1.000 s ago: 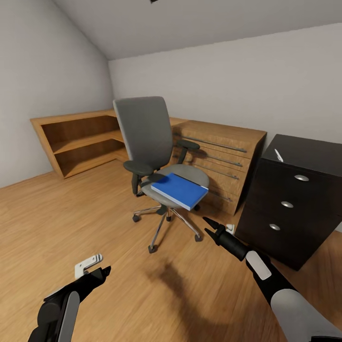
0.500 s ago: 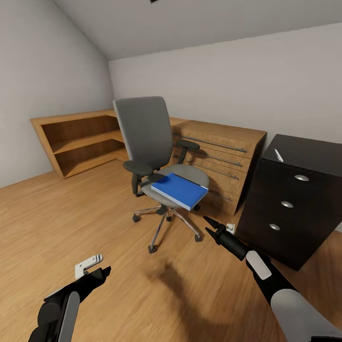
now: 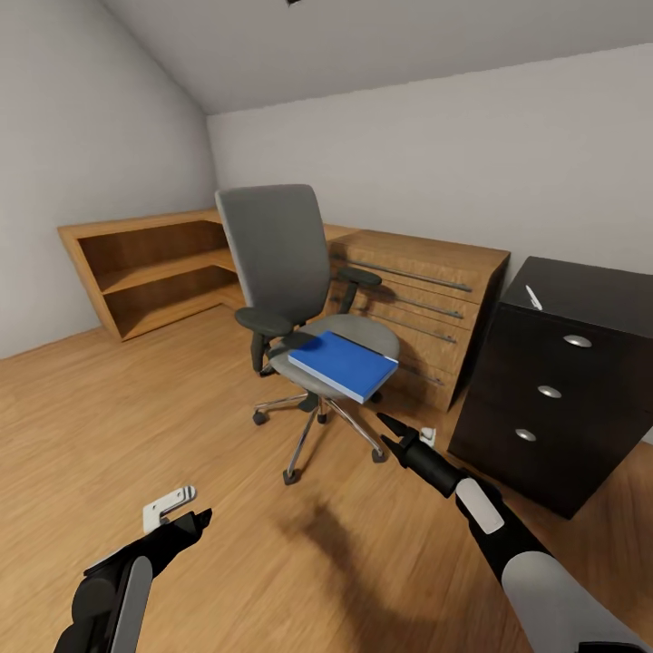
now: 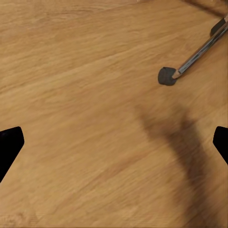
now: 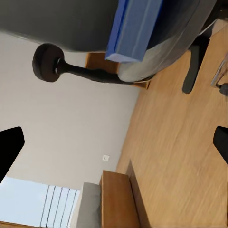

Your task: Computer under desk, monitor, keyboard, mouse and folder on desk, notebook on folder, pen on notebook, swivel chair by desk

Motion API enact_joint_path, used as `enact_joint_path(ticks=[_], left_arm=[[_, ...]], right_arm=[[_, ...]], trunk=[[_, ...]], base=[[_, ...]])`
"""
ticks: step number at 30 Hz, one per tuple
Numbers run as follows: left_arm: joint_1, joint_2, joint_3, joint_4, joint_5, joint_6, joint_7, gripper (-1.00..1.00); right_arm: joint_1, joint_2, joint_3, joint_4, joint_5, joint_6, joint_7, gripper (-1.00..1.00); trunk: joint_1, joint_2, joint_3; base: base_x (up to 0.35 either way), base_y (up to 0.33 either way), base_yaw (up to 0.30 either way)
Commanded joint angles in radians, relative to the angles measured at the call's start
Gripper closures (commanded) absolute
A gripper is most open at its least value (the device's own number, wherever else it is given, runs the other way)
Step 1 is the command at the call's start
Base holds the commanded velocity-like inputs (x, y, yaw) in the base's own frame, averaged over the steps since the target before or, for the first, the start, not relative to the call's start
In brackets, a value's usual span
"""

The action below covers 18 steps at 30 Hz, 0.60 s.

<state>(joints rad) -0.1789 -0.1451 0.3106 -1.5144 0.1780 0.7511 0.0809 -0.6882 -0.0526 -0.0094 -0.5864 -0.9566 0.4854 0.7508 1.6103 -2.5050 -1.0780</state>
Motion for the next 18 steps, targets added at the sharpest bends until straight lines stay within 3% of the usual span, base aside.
enact_joint_path(ticks=[1,18], left_arm=[[-0.001,-0.001,0.001,-0.001,0.011,0.005,0.008,-1.0],[-0.001,-0.001,0.001,-0.001,0.009,0.005,0.008,-1.0]], right_arm=[[-0.001,0.002,-0.001,0.0,-0.007,0.008,-0.006,-1.0],[-0.001,0.008,-0.011,0.0,-0.007,0.007,-0.033,-1.0]], trunk=[[0.0,0.0,-0.001],[0.0,0.0,-0.001]], base=[[0.144,0.0,0.0],[0.081,0.0,0.0]])
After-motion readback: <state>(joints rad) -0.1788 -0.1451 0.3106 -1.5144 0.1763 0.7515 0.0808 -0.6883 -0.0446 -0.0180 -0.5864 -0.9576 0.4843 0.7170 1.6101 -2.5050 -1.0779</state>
